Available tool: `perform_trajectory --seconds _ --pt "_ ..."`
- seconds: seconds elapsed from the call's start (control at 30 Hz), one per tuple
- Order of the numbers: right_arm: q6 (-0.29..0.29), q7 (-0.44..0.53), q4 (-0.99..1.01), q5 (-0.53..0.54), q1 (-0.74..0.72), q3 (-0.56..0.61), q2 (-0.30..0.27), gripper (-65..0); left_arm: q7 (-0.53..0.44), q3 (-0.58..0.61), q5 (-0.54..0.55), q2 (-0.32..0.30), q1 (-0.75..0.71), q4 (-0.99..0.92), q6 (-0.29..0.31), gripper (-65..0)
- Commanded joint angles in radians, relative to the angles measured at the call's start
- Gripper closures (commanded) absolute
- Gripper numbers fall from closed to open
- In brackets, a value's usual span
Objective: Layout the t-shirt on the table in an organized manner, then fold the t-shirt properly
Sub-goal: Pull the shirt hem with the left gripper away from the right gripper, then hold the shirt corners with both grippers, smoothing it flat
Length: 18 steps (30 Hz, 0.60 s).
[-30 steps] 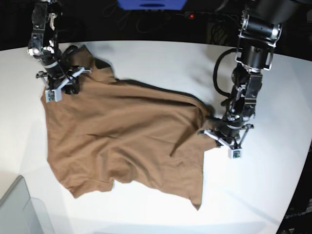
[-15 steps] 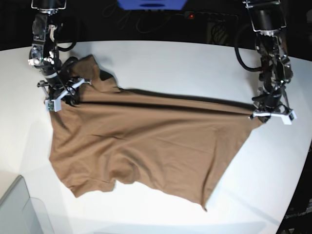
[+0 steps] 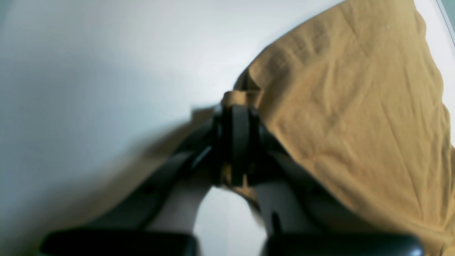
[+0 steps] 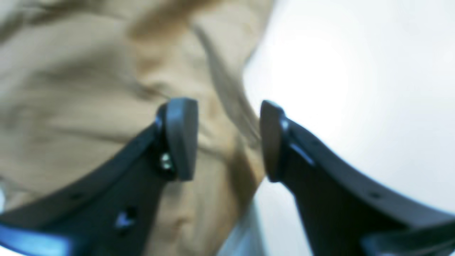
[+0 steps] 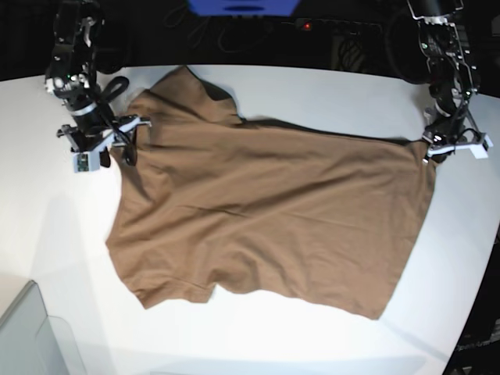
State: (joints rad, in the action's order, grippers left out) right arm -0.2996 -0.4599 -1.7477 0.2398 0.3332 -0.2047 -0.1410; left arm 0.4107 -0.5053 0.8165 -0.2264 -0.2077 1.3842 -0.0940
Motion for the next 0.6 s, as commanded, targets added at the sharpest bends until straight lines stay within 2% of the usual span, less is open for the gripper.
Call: perform_trajectory --seconds 0.0,0.07,0.17,0.33,0.57 --pt "-0.003 0.014 -0.045 0.003 0.036 -0.002 -0.007 -34.6 -0.016 -0.003 0.013 -0.005 -0.006 0.027 0.006 -0.1" --pt "-0.003 0.017 -0.108 0.005 0.111 0.001 0.001 -36.5 -0.016 -0.008 0.007 0.012 -0.012 0.047 0.006 -0.1" --pt "-0.003 0.019 -0.174 0.003 0.197 0.003 0.063 -36.7 -0.016 -0.005 0.005 0.02 -0.014 0.053 0.006 -0.1" --pt "-0.003 0.017 -0.177 0.003 0.277 0.02 0.126 -36.7 -0.016 -0.003 0.005 0.02 -0.02 0.054 0.006 -0.1" --pt "0.001 0.011 -0.177 0.002 0.366 0.069 0.163 -36.6 -0.016 -0.003 0.005 0.019 -0.02 0.054 0.006 -0.1"
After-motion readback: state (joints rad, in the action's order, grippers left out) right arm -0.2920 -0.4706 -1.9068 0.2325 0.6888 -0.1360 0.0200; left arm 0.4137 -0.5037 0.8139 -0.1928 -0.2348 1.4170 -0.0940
